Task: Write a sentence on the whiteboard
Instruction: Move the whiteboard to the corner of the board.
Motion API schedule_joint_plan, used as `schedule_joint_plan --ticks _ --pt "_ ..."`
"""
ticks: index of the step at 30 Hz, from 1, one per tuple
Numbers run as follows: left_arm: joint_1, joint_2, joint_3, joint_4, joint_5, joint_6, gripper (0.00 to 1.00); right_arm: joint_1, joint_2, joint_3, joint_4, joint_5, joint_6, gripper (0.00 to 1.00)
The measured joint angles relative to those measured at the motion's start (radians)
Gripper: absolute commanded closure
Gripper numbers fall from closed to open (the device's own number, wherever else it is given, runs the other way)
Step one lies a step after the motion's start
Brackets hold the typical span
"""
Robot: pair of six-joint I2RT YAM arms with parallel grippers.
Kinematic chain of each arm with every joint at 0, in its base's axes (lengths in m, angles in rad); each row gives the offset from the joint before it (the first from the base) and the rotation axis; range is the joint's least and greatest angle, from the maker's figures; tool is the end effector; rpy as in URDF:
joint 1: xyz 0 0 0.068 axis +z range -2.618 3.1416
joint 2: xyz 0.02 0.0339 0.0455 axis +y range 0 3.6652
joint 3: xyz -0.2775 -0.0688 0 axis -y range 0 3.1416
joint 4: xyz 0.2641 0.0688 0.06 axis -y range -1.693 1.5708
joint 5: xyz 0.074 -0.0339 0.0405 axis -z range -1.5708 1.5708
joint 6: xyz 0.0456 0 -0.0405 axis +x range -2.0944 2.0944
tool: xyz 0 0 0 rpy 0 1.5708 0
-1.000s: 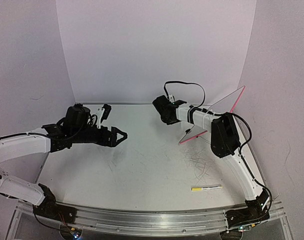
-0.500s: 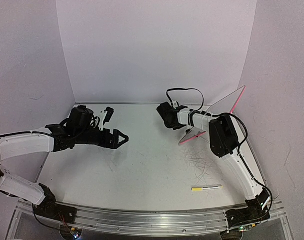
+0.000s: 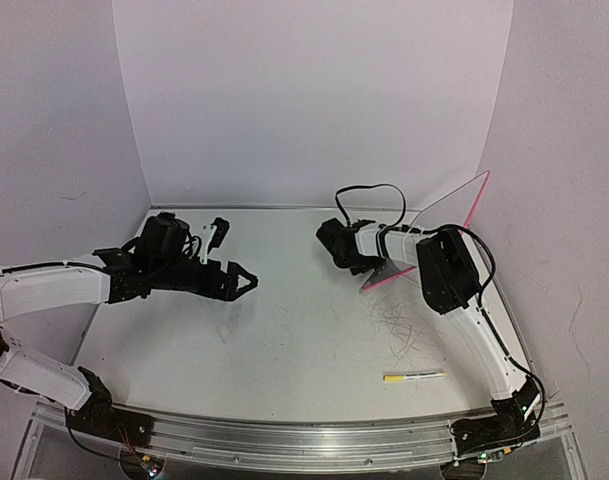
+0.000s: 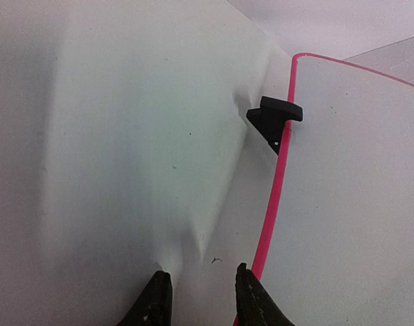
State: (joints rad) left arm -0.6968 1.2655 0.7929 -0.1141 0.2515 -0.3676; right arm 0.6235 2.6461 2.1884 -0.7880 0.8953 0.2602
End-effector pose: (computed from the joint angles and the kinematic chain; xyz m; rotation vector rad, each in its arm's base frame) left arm 0.2208 -0.1996 0.2460 0.5231 2.2116 -0.8637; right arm 0.4757 0.2983 0.0854 -0.2420 2.3392 -0.8532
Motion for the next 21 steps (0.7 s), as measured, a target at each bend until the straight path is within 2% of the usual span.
schedule_joint_plan --ticks 12,21 --pt "0.0 0.015 0.017 -0.012 0.016 0.0 0.01 0.008 -0.147 -0.225 -0.029 -0.092 0.095 0.76" --pt "0.0 0.036 0.026 -0.017 0.038 -0.008 0.01 0.017 -0.322 -0.503 0.088 -0.131 0.155 0.76"
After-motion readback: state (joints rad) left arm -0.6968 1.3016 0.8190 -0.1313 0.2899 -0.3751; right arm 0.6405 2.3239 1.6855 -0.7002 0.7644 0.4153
